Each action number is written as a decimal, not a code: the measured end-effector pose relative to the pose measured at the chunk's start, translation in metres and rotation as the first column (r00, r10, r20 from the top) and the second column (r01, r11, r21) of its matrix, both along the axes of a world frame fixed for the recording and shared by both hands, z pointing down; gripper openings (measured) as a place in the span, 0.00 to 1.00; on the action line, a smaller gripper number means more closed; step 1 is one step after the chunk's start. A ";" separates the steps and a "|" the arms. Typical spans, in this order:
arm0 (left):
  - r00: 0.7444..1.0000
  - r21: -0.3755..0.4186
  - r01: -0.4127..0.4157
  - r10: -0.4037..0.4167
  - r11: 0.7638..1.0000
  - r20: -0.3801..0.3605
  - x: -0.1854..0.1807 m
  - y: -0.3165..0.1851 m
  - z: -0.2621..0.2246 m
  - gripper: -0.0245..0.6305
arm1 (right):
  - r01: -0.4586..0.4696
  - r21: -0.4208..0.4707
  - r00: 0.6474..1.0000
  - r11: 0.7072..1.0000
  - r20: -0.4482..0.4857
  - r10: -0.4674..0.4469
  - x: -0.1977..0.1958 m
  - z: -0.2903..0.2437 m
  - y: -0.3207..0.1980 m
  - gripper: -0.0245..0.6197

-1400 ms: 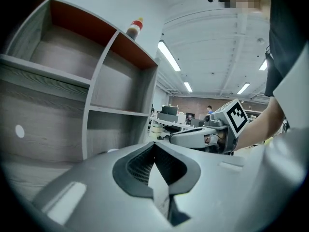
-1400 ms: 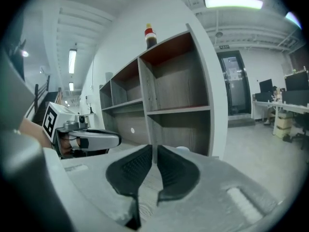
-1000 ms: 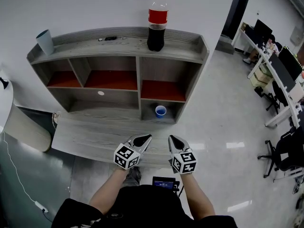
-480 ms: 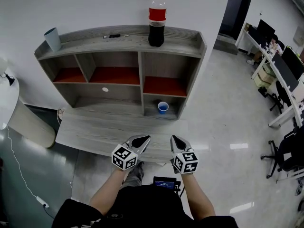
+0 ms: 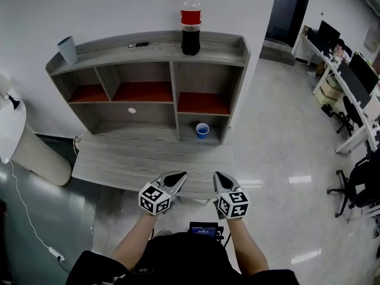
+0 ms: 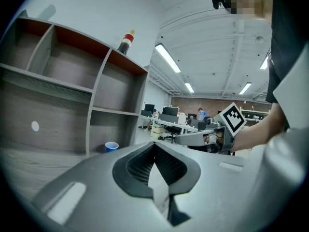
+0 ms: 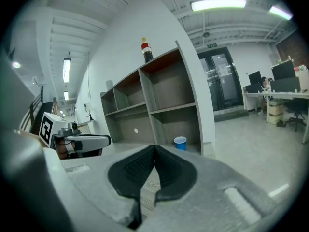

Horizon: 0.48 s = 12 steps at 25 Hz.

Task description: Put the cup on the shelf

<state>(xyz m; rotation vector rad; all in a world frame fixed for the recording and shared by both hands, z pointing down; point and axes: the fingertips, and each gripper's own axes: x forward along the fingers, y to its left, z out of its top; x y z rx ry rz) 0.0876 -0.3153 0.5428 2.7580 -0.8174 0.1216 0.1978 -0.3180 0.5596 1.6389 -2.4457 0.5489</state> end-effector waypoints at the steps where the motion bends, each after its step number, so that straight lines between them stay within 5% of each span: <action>1: 1.000 0.008 -0.008 0.008 1.000 -0.003 0.001 0.001 -0.003 0.04 | -0.004 0.001 1.000 1.000 0.000 0.004 0.000 -0.002 0.003 0.04; 12: 0.999 0.027 -0.044 0.044 0.999 -0.010 -0.035 0.047 -0.010 0.04 | -0.049 0.008 0.999 0.999 -0.001 0.049 -0.033 -0.013 0.049 0.04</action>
